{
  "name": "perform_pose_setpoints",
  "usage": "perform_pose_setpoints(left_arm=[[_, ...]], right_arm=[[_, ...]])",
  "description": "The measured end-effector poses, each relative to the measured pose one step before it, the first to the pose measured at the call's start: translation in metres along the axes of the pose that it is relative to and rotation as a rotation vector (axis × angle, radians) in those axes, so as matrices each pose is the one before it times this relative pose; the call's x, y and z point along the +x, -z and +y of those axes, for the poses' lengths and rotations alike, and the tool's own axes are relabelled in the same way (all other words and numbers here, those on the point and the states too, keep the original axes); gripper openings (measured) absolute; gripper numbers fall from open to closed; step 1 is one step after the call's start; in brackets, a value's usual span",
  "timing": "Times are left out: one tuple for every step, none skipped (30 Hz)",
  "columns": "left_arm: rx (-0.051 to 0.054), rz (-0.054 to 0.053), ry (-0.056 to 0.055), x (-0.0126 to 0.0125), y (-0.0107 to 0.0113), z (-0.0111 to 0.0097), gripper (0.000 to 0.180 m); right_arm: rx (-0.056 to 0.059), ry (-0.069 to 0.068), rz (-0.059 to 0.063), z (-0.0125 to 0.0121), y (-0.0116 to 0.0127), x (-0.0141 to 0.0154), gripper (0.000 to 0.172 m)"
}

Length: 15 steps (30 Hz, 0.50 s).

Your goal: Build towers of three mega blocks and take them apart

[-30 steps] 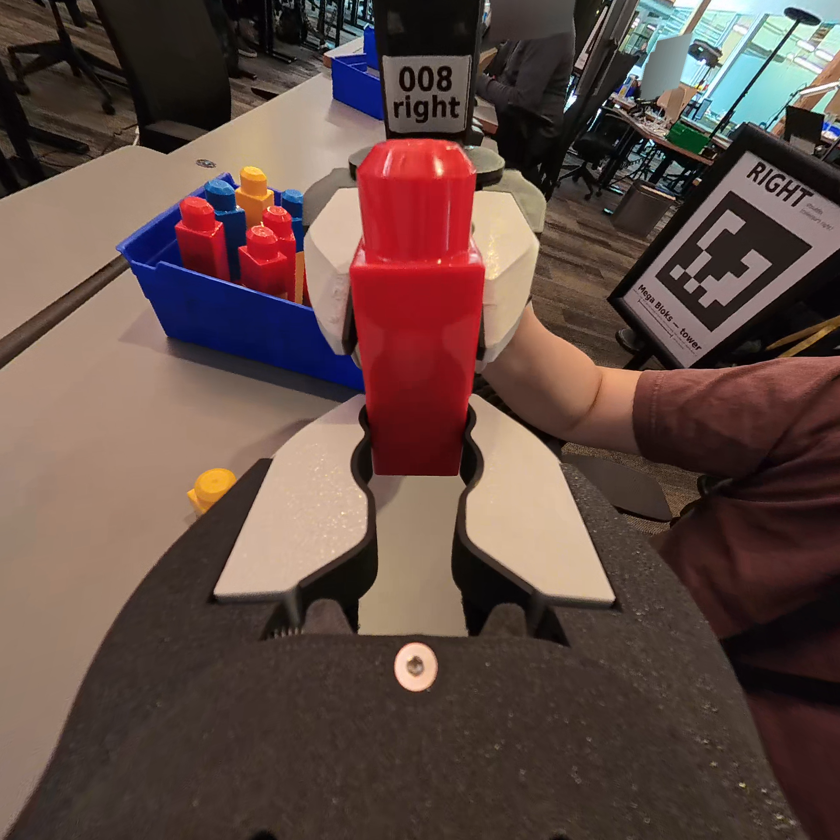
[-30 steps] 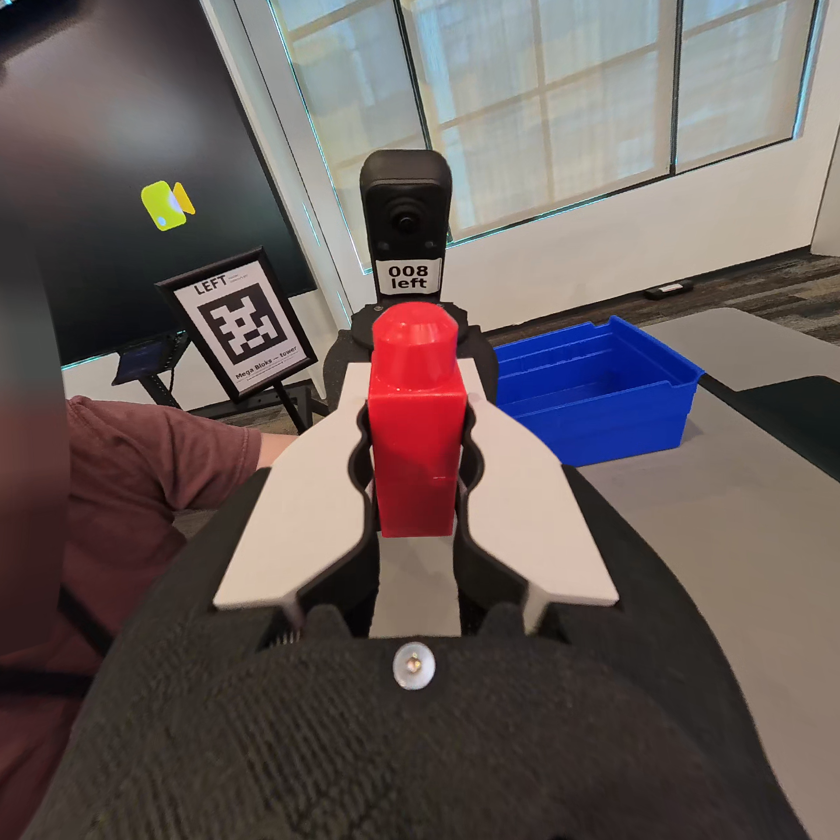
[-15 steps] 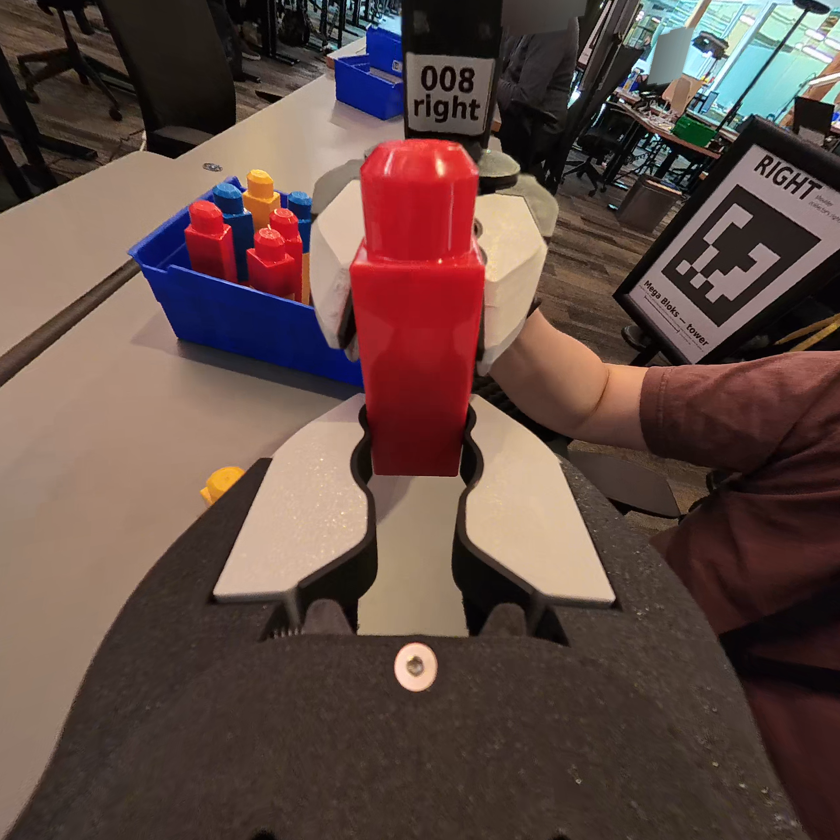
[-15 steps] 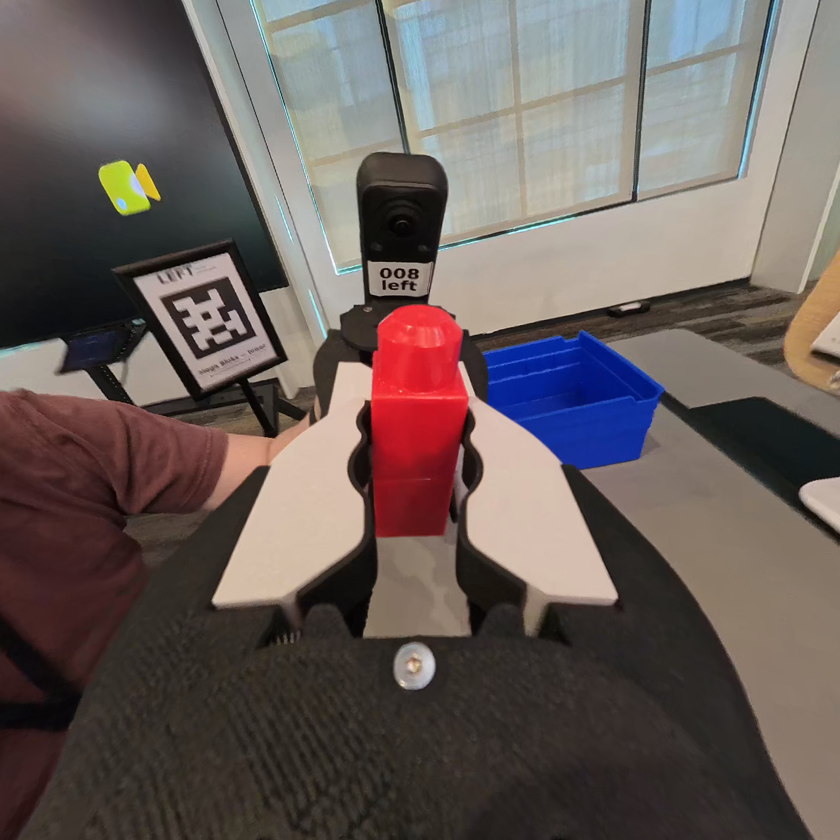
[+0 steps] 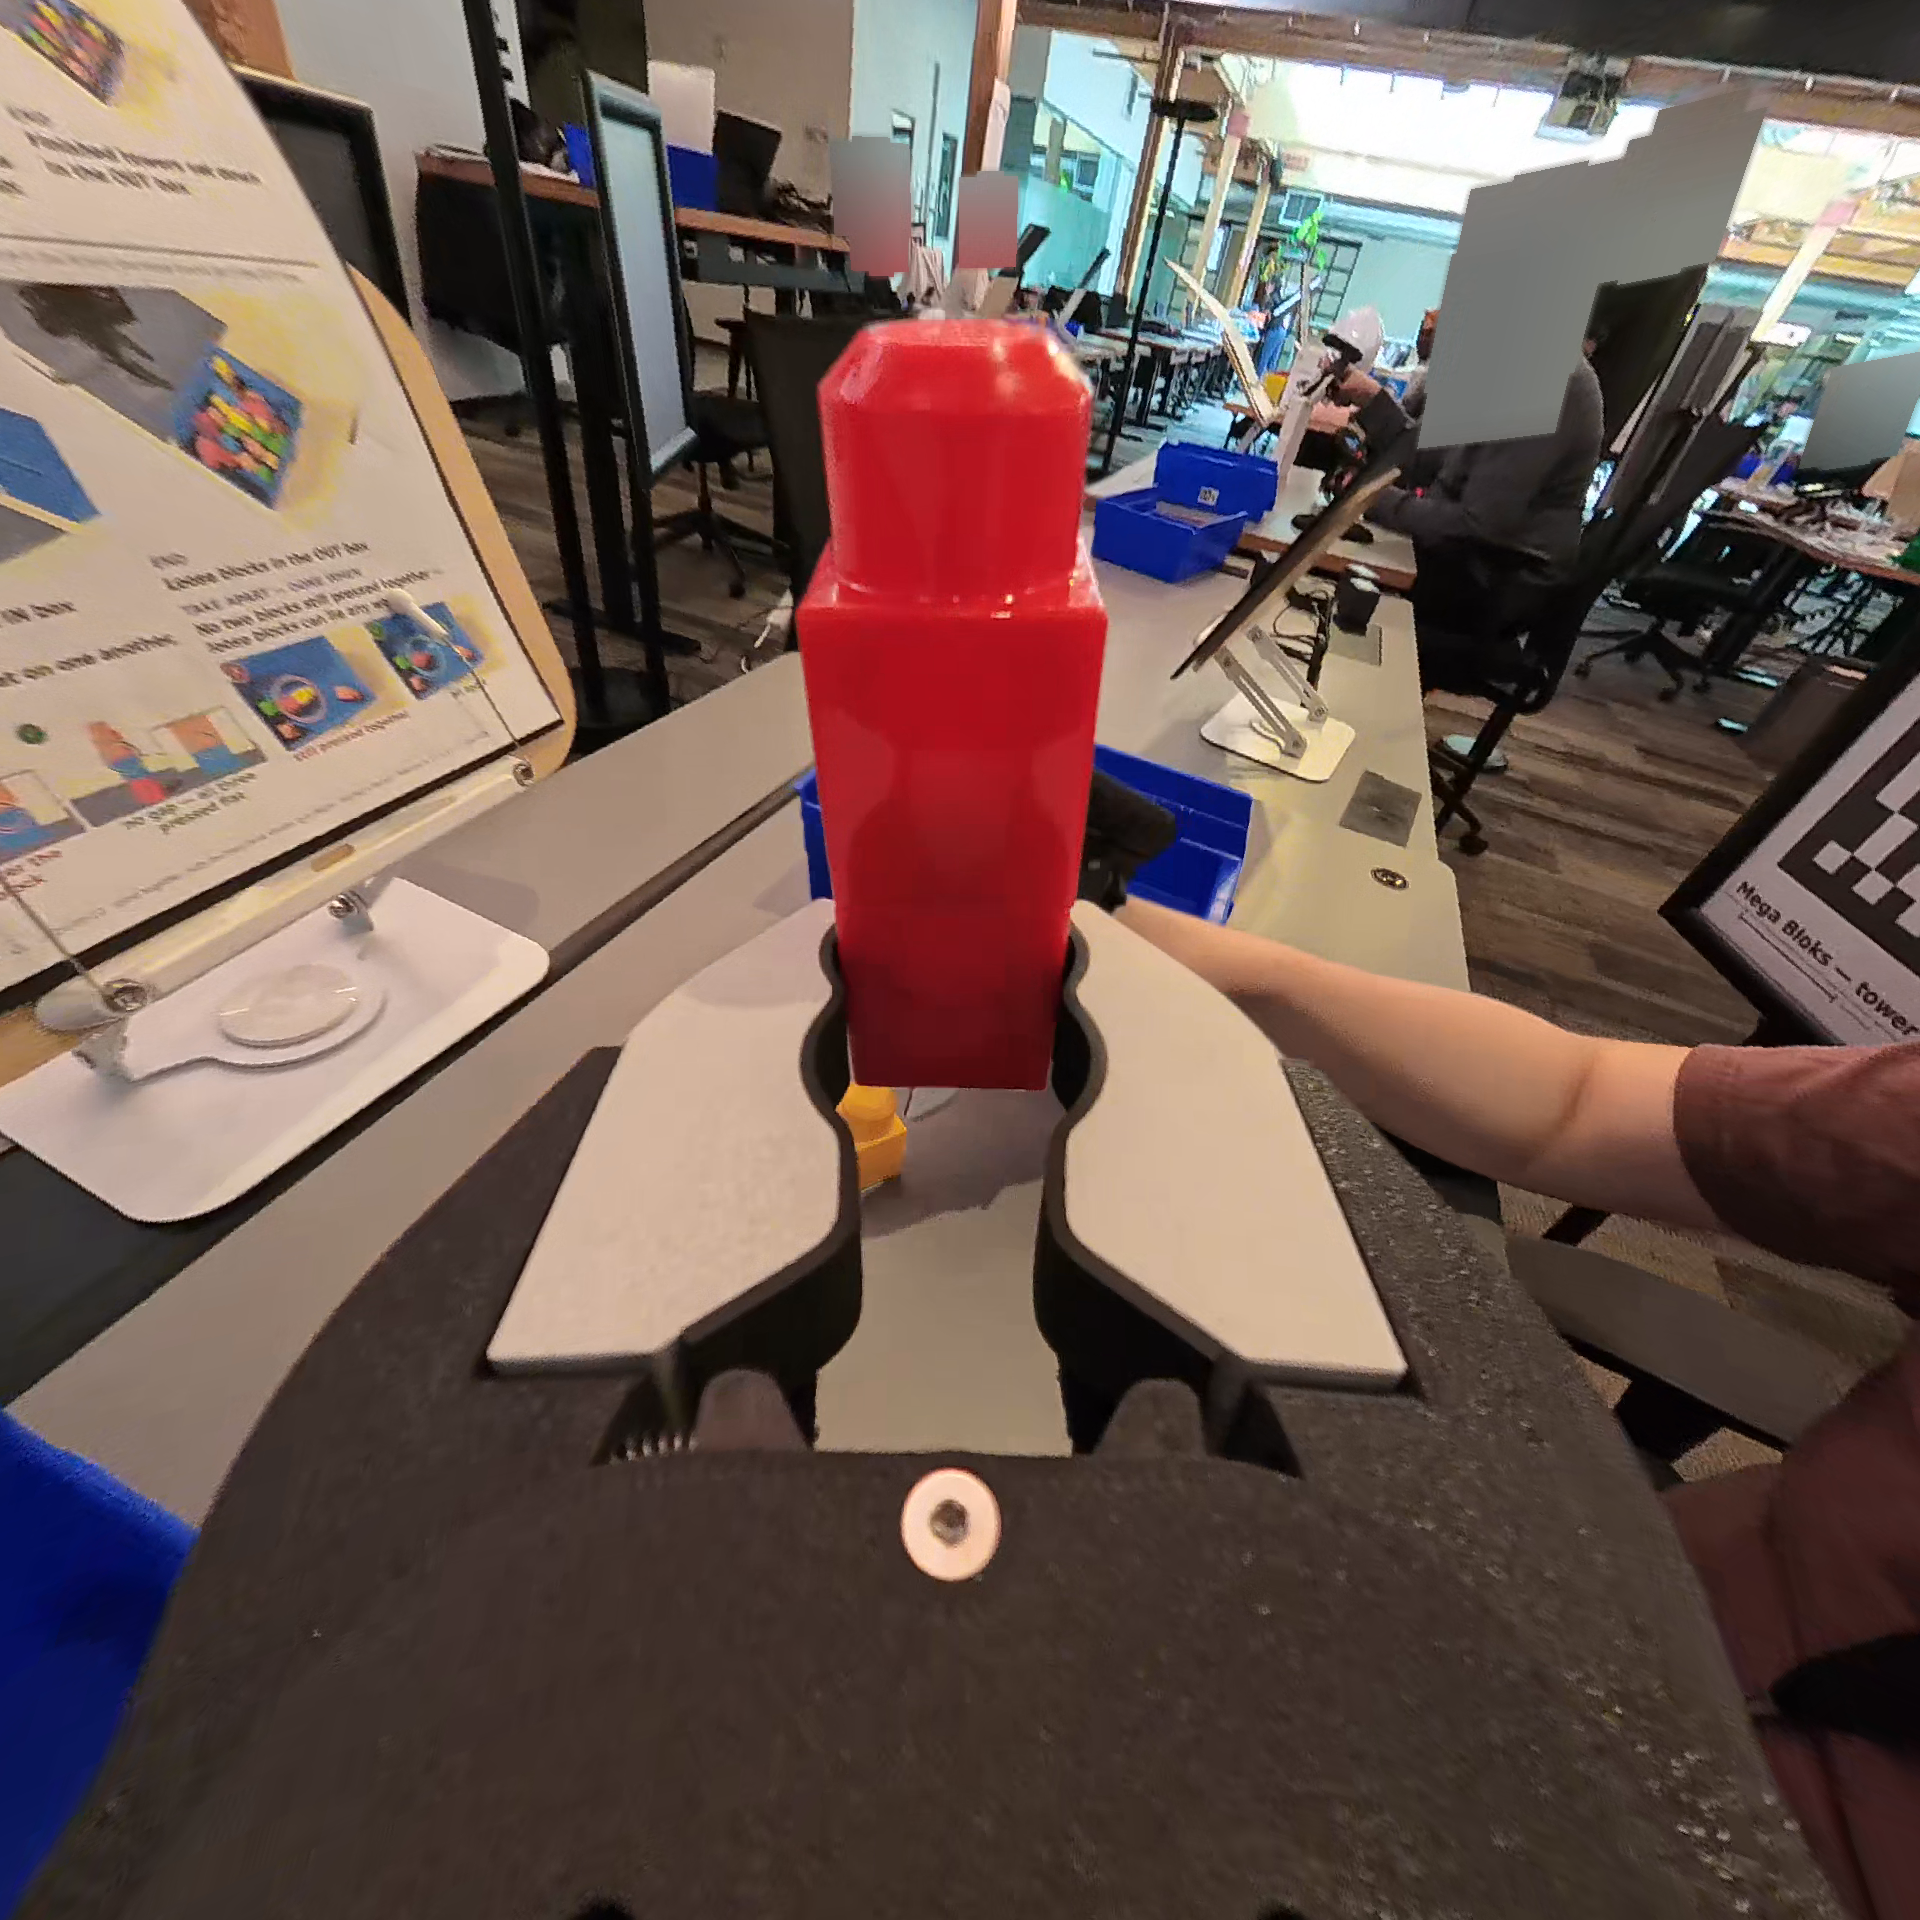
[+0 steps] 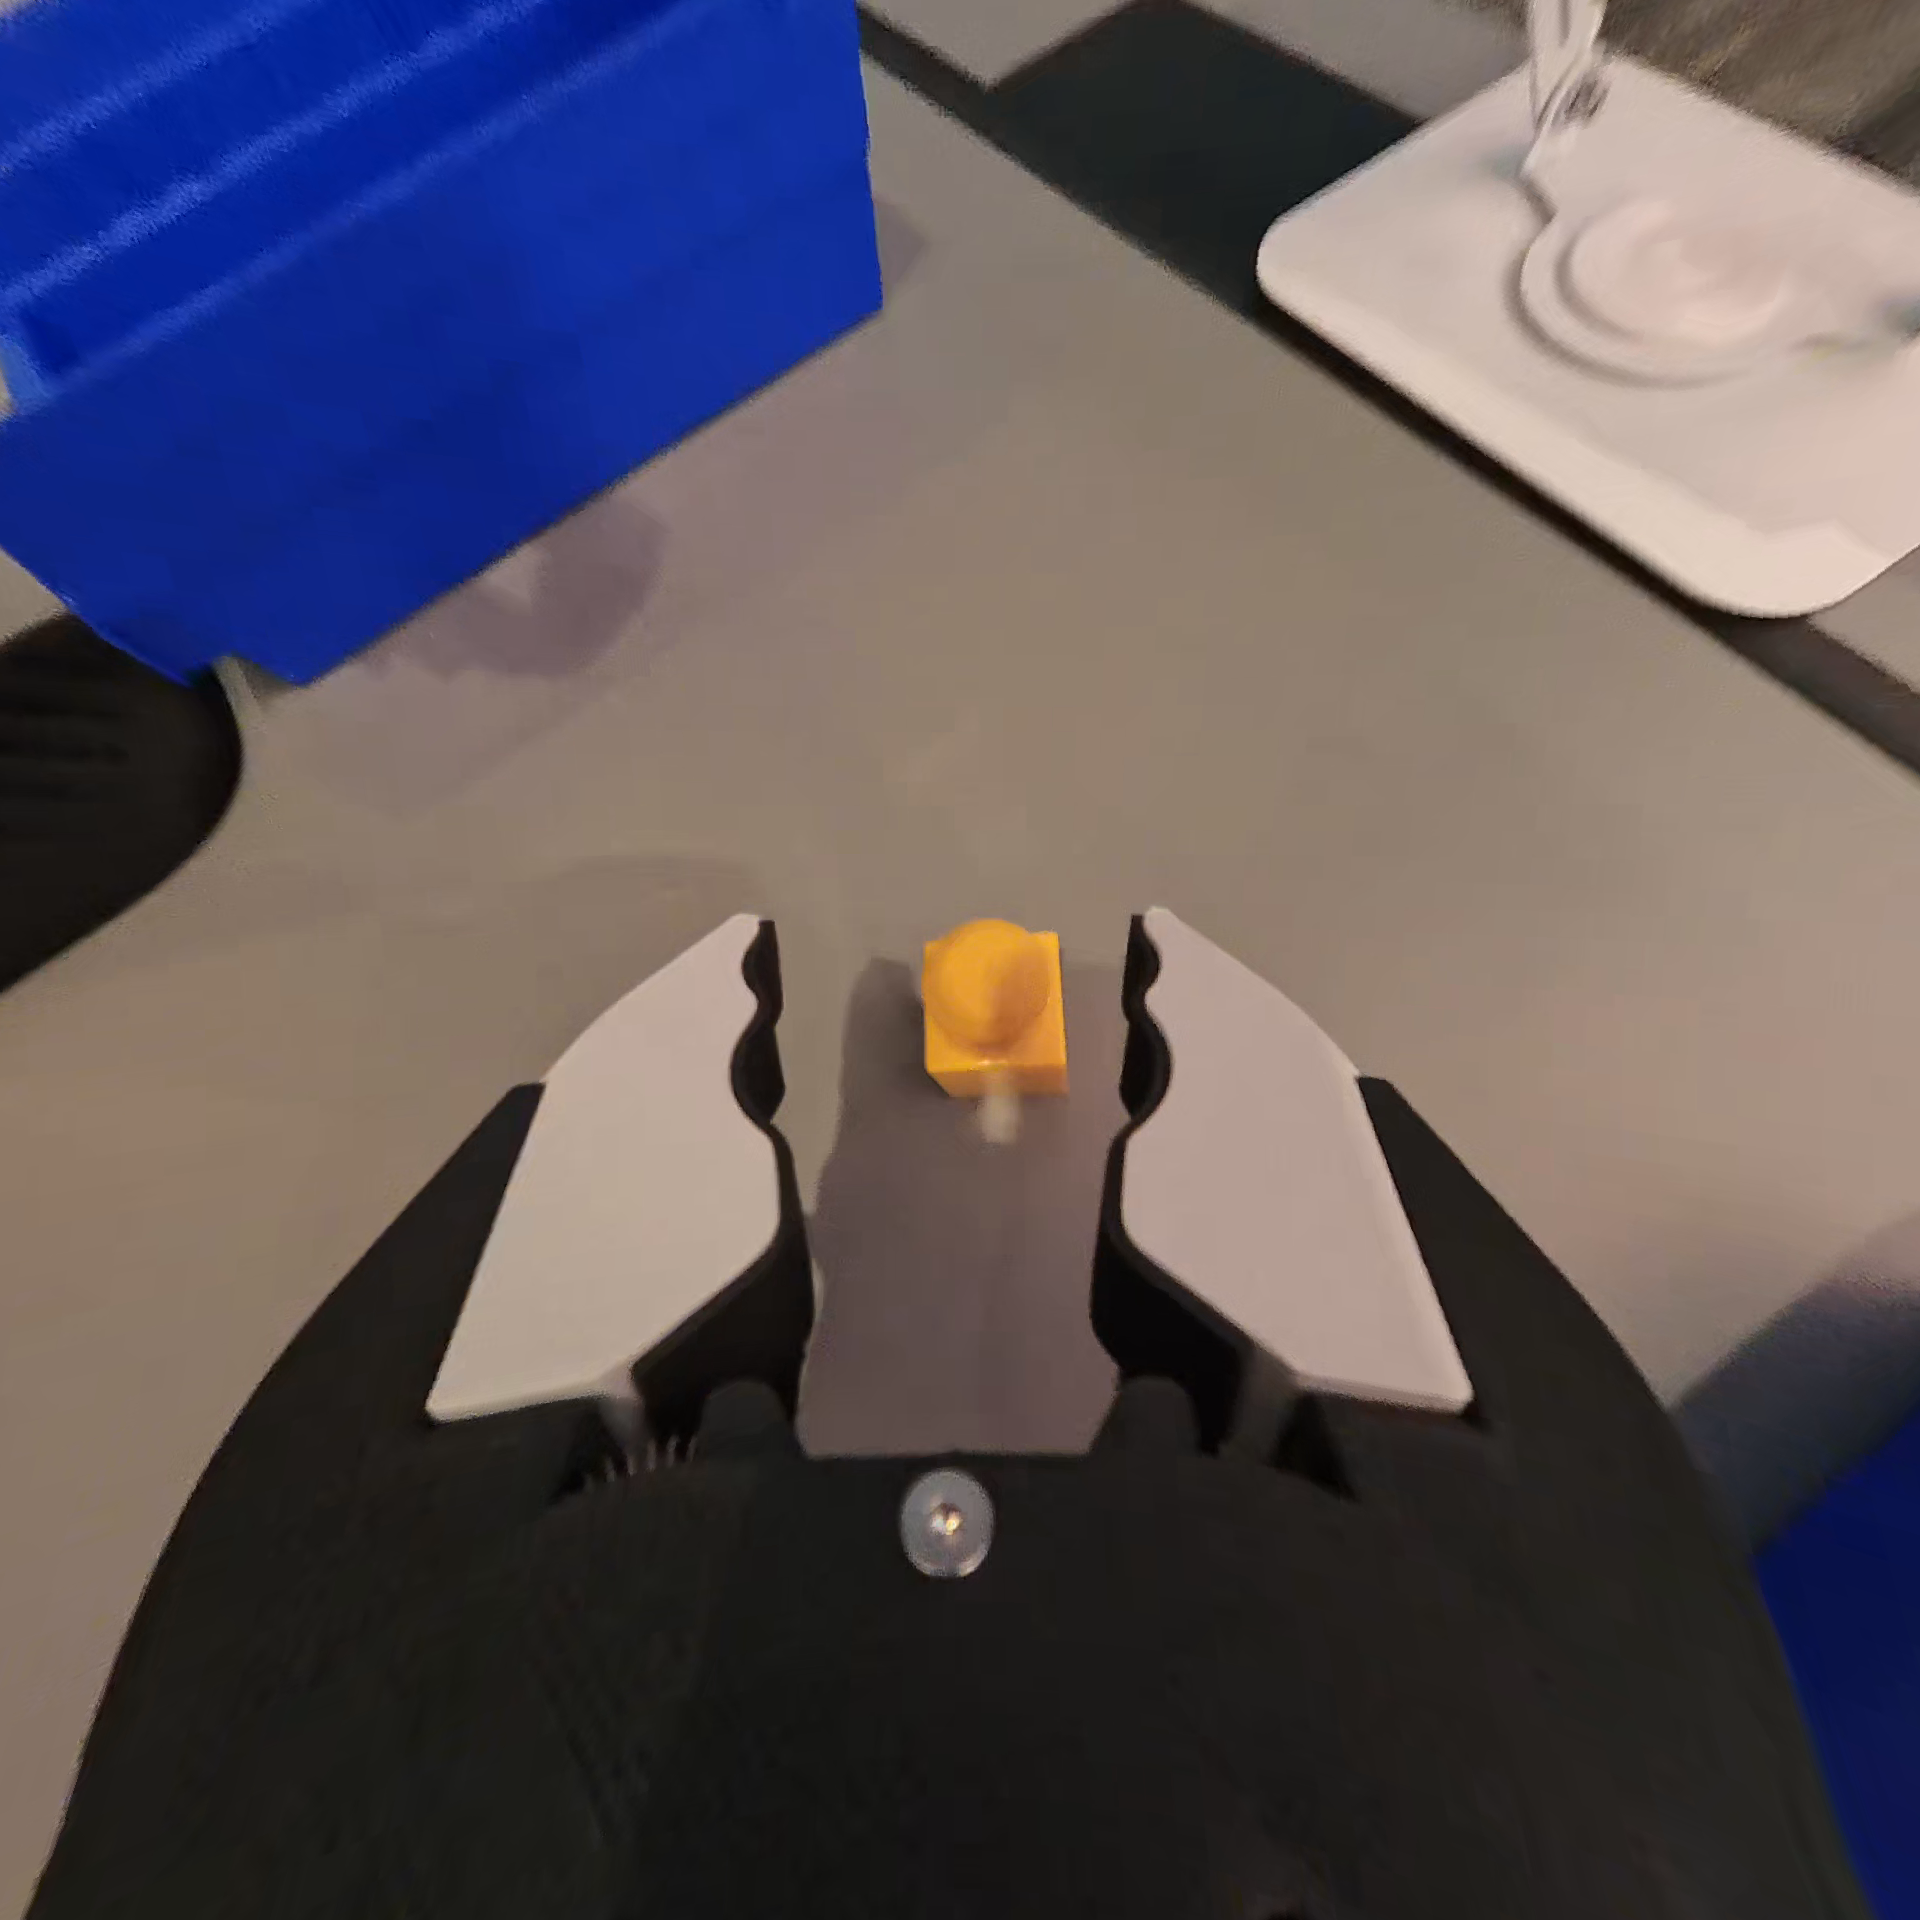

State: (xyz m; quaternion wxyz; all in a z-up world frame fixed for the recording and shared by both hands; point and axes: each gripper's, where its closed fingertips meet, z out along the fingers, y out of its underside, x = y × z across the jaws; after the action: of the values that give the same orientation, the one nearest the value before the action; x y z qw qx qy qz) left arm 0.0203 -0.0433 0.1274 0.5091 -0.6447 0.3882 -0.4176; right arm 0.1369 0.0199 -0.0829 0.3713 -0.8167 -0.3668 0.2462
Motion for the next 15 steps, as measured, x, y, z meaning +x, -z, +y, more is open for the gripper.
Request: perform_pose_setpoints(left_arm=[[0.0077, -0.0030, 0.0030, -0.00094, 0.00229, -0.00124, 0.036], [0.0016, 0.0006, 0.0023, -0.00026, 0.00131, -0.00030, 0.036], [-0.0037, 0.0032, 0.0005, 0.00008, 0.00033, 0.00064, 0.036], [-0.0048, 0.0025, -0.0009, 0.00011, -0.00026, 0.00083, 0.036], [-0.0056, 0.0001, -0.0003, -0.00033, -0.00071, 0.00103, 0.036], [-0.0039, 0.0001, 0.0002, -0.00025, -0.00090, 0.00071, 0.036], [-0.0023, 0.0033, 0.0003, 0.00036, -0.00096, 0.00053, 0.036], [-0.0029, 0.0035, 0.0010, 0.00050, -0.00079, 0.00063, 0.036], [-0.0045, 0.0018, 0.0001, 0.00032, -0.00063, 0.00076, 0.036], [-0.0037, -0.0002, -0.0010, 0.00012, -0.00041, 0.00052, 0.036], [-0.0026, 0.0007, -0.0018, 0.00032, -0.00022, 0.00033, 0.036], [-0.0015, 0.0011, -0.0012, 0.00034, 0.00001, 0.00001, 0.036], [-0.0001, -0.0006, -0.0008, 0.00018, 0.00013, -0.00013, 0.036], [0.0005, -0.0017, -0.0008, -0.00024, 0.00020, -0.00012, 0.036], [-0.0009, -0.0012, 0.0002, -0.00028, 0.00011, 0.00021, 0.036]], right_arm=[[-0.0321, -0.0095, -0.0096, 0.00665, -0.00450, 0.00015, 0.064], [-0.0192, -0.0138, -0.0084, 0.00456, -0.00432, 0.00008, 0.064], [-0.0122, -0.0073, -0.0044, 0.00360, -0.00419, 0.00035, 0.063], [-0.0115, -0.0037, 0.0064, 0.00390, -0.00424, 0.00185, 0.062], [-0.0200, 0.0009, 0.0057, 0.00508, -0.00431, 0.00184, 0.061], [-0.0259, 0.0045, 0.0014, 0.00529, -0.00407, 0.00102, 0.060], [-0.0262, 0.0042, 0.0039, 0.00526, -0.00324, 0.00150, 0.057], [-0.0181, -0.0018, 0.0015, 0.00374, -0.00232, 0.00107, 0.054], [-0.0025, -0.0086, -0.0006, 0.00139, -0.00187, 0.00057, 0.052], [-0.0111, -0.0059, -0.0043, 0.00227, -0.00176, 0.00018, 0.051], [-0.0118, 0.0015, 0.0000, 0.00210, -0.00166, 0.00062, 0.050], [-0.0026, 0.0031, 0.0067, 0.00102, -0.00154, 0.00153, 0.049], [-0.0119, 0.0004, 0.0033, 0.00231, -0.00173, 0.00096, 0.049], [-0.0125, -0.0034, -0.0021, 0.00231, -0.00181, 0.00029, 0.048], [-0.0041, -0.0031, -0.0055, 0.00106, -0.00152, -0.00037, 0.044]])
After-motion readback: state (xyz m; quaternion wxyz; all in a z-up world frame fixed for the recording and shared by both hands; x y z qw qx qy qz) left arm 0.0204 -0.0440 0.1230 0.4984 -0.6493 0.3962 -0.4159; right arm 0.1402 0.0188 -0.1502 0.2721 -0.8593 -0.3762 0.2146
